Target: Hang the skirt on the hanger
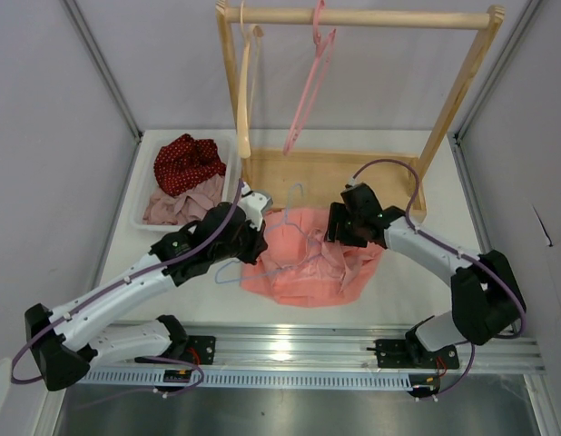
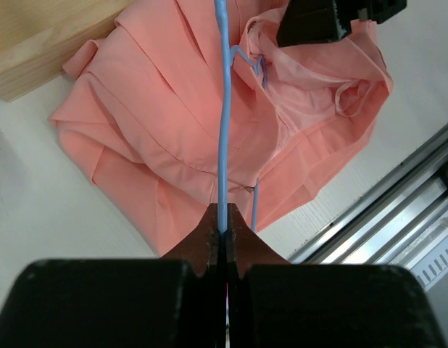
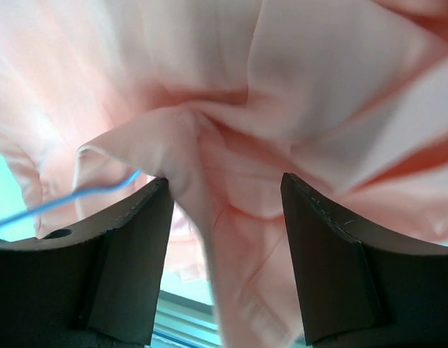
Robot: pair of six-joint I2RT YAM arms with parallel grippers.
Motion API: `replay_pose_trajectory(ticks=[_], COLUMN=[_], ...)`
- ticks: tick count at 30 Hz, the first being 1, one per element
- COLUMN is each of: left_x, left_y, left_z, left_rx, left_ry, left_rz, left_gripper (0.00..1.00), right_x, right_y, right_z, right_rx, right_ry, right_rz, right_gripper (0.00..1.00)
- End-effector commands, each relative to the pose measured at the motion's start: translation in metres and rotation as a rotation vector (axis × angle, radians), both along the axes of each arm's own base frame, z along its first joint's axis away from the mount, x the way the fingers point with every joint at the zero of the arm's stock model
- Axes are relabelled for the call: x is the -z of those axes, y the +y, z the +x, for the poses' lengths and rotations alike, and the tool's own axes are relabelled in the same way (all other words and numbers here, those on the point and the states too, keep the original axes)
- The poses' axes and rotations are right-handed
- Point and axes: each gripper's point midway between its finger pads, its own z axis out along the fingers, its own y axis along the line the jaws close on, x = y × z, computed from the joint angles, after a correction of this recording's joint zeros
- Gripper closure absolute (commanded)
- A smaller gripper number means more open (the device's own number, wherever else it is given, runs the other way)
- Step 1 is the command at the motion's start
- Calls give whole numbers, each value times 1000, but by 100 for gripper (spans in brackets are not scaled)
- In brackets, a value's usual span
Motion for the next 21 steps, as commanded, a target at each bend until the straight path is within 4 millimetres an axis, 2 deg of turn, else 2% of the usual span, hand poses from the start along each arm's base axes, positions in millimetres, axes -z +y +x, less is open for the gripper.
replay_pose_trajectory(ticks=[1,5,7,11,12,14,15,16,19,21], left_x=[-29,-24,-25,-28,-30,-31,-33,-33,-36,-38], left_y=[-13,-14,-15,-16,-17,-18,-19,-20,-23,-24], left_z=[20,22,23,25,25,26,26,26,27,27], left_rx=[-32,-26,-21,-12,-9,-2,1,7,13,20], left_ry=[-77,-65,-67,-71,-75,-74,-77,-78,-82,-84], left_rz=[-72,-66,-72,-82,-86,-89,-93,-94,-100,-102], left_gripper=[100,100,100,100,100,100,100,100,100,100], right_x=[-30,-62,-70,-86,-86,-79,-68,-57,-33,-23], right_y=[-13,-13,-13,4,13,20,23,24,23,15], right_z=[-6,-29,-42,-76,-92,-106,-119,-123,-130,-126], right_rx=[70,75,81,41,-5,-14,-49,-58,-76,-68], right_ry=[-80,-153,-159,-184,-181,-161,-139,-116,-75,-70], right_rz=[-58,-55,-51,-14,-10,-18,-40,-63,-113,-151], right_gripper=[34,37,38,44,44,46,46,48,51,54])
